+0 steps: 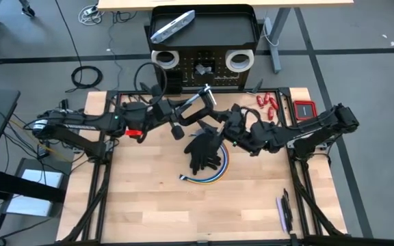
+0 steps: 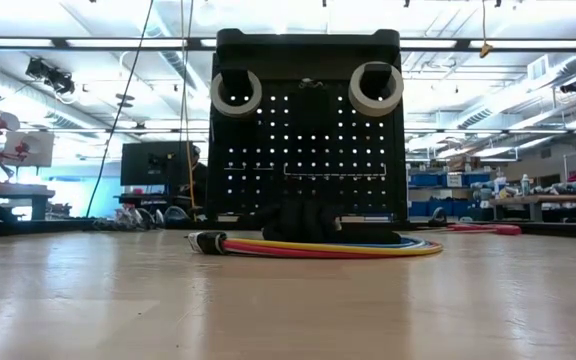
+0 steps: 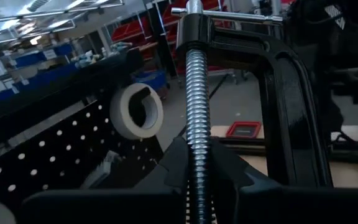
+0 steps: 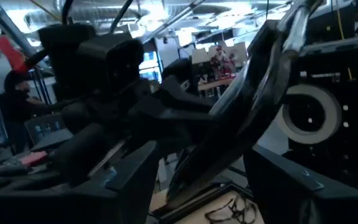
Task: Hang tools onto peg board
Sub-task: Put the black clamp on the peg board
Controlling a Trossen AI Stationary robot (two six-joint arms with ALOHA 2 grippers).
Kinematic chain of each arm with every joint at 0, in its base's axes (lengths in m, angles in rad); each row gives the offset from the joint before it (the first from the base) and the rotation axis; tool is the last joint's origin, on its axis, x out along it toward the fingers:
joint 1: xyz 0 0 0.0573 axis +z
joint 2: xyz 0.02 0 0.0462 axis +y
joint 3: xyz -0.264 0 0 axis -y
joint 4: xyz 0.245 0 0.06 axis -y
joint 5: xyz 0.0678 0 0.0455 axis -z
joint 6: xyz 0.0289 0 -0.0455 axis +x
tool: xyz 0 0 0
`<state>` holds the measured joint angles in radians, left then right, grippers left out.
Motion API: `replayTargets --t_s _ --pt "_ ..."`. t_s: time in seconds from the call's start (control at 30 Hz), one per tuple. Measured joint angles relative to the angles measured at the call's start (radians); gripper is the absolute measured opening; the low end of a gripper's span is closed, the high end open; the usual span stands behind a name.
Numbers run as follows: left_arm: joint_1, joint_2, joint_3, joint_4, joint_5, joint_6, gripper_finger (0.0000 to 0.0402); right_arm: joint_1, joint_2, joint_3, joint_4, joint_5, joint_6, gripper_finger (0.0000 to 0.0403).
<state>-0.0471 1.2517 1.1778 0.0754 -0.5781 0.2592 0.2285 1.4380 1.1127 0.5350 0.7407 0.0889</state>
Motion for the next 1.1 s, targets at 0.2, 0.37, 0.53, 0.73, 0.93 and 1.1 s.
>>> replayTargets --t_s 0.2,0.37,0.53,0.73,0.93,1.1 --pt "0.001 0.032 0.0 0.055 0.025 0.0 0.0041 -0.023 0.0 0.0 0.005 -0.006 0.016 0.0222" --pt "0.0 0.063 0.0 0.094 0.034 -0.001 0.0041 -0.051 0.0 0.0 0.007 -0.01 0.022 0.0178" --pt "0.0 0.07 0.0 0.109 0.028 0.012 0.0041 -0.053 -0.001 0.001 -0.002 -0.029 0.027 0.0079" --pt "-0.006 0.066 0.0 0.109 0.017 0.062 0.0057 -0.053 -0.002 0.001 -0.006 -0.041 -0.028 0.0078" --pt "-0.016 -0.002 0.026 -0.03 -0.094 0.153 0.0112 -0.073 -0.008 0.029 -0.086 -0.018 -0.118 0.0078" --pt "-0.041 -0.143 0.036 -0.216 -0.192 0.129 0.0148 -0.118 -0.013 0.147 -0.15 0.004 -0.327 0.0078"
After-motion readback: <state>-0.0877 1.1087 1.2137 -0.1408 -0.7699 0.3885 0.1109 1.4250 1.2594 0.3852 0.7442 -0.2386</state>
